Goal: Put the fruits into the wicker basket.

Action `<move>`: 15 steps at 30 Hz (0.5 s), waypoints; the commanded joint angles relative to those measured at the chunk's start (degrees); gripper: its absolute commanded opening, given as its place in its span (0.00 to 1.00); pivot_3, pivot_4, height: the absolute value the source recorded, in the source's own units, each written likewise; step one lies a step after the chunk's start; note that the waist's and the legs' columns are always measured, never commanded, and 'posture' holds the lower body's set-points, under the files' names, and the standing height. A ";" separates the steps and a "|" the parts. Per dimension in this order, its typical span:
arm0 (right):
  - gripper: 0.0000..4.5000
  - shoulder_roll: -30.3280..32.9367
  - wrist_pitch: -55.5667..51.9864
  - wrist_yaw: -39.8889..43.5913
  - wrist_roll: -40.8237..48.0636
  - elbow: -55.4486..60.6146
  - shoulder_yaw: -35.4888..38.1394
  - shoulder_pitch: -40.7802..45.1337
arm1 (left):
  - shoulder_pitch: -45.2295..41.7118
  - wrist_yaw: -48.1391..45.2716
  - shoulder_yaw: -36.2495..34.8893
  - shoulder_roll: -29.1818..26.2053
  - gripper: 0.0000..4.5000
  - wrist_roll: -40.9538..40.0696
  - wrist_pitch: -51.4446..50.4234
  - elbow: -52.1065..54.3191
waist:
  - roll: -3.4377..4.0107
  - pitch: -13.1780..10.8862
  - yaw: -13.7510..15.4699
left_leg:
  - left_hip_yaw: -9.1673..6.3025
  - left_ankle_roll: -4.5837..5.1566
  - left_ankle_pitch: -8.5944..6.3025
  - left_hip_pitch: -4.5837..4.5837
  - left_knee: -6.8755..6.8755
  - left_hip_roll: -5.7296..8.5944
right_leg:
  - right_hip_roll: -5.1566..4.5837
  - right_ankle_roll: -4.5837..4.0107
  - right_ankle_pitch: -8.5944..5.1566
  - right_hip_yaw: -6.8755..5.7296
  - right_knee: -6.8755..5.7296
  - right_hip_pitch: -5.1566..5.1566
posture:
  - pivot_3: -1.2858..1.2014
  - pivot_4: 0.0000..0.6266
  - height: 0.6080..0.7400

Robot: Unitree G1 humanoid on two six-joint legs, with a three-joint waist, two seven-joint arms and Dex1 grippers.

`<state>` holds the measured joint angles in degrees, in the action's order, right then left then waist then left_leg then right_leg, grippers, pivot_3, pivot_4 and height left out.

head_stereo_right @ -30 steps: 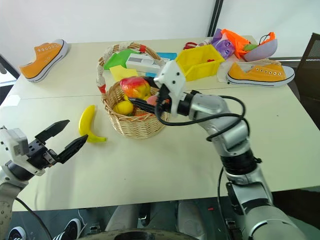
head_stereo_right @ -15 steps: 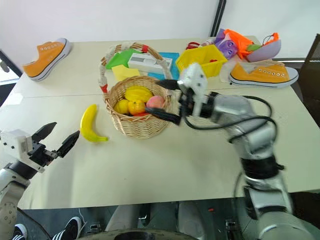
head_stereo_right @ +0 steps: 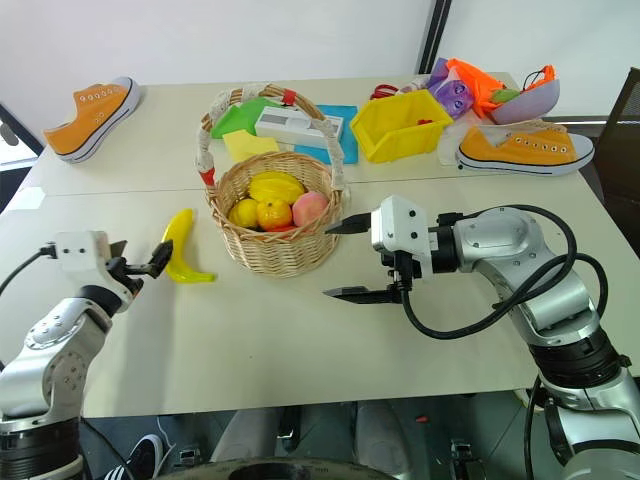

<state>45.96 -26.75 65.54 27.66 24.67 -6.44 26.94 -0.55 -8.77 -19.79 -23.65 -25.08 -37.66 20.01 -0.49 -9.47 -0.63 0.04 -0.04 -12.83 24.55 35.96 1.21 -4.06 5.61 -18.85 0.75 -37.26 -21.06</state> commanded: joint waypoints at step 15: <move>1.00 -3.47 1.38 -3.08 -0.49 -0.12 0.58 1.36 | -4.88 5.04 -0.21 0.65 0.23 2.78 -7.43 0.87 | -0.09 -0.01 -0.16 | 0.00 -0.01 0.00 -0.02 0.03 0.00 | 0.00 0.00 0.00 0.00 -0.06 -0.01 | 0.52 0.24 1.00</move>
<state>42.71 -25.76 62.88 27.08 24.21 -6.44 27.10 -5.29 -5.04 -17.32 -21.96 -24.21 -46.73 20.28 -0.58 -9.48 -0.79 0.04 -0.05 -12.83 24.53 35.99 1.21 -4.06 5.61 -18.85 0.75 -37.33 -21.08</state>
